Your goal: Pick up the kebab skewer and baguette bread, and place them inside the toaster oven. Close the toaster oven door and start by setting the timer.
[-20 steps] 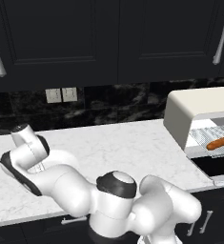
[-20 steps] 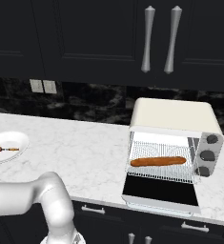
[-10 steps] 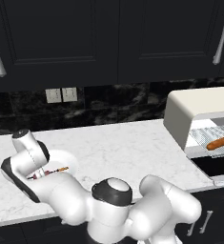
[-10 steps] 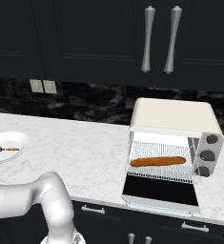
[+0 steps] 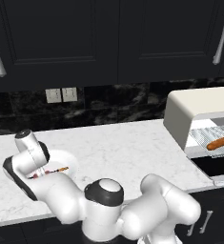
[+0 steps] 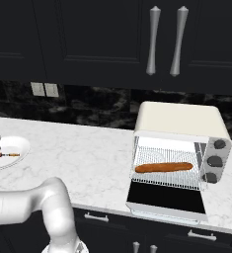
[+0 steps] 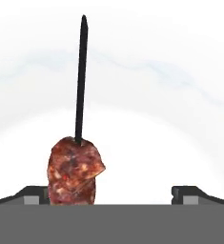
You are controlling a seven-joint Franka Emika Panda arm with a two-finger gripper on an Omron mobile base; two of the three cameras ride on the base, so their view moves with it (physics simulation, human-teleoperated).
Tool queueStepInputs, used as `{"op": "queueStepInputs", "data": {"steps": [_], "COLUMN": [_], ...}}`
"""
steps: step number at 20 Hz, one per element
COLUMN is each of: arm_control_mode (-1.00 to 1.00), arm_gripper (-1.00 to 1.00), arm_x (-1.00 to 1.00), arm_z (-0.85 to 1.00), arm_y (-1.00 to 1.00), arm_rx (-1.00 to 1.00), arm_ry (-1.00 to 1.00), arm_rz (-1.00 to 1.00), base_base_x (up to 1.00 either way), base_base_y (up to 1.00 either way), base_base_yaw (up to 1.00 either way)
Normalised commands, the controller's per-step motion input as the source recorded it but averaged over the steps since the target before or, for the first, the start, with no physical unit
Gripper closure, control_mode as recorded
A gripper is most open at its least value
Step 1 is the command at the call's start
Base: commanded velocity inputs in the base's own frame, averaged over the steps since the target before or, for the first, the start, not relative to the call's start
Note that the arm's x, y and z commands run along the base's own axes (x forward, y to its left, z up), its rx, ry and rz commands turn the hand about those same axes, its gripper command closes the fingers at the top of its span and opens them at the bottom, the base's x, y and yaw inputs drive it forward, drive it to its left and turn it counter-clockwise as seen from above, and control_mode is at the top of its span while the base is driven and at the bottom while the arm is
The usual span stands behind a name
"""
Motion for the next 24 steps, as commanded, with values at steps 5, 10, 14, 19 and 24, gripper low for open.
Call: {"op": "queueStepInputs", "data": {"steps": [5,10,14,19,24], "arm_control_mode": [-1.0,-1.0,-1.0,-1.0,-1.0], "arm_gripper": [1.0,1.0,1.0,1.0,1.0], "arm_x": [0.01,-0.27,-0.53,-0.7,-0.73], "arm_z": [-0.32,-0.42,-0.08,0.15,0.97], "arm_y": [0.1,0.0,-0.1,-0.33,-0.76], "arm_rx": [0.0,0.01,0.02,0.02,0.03], "arm_ry": [0.0,0.0,0.0,0.0,-0.06], "arm_rz": [0.01,0.02,0.05,0.07,0.06], "base_base_x": [0.0,0.0,0.0,0.0,0.0], "base_base_y": [0.0,0.0,0.0,0.0,0.0], "base_base_yaw": [0.0,0.0,0.0,0.0,0.0]}}
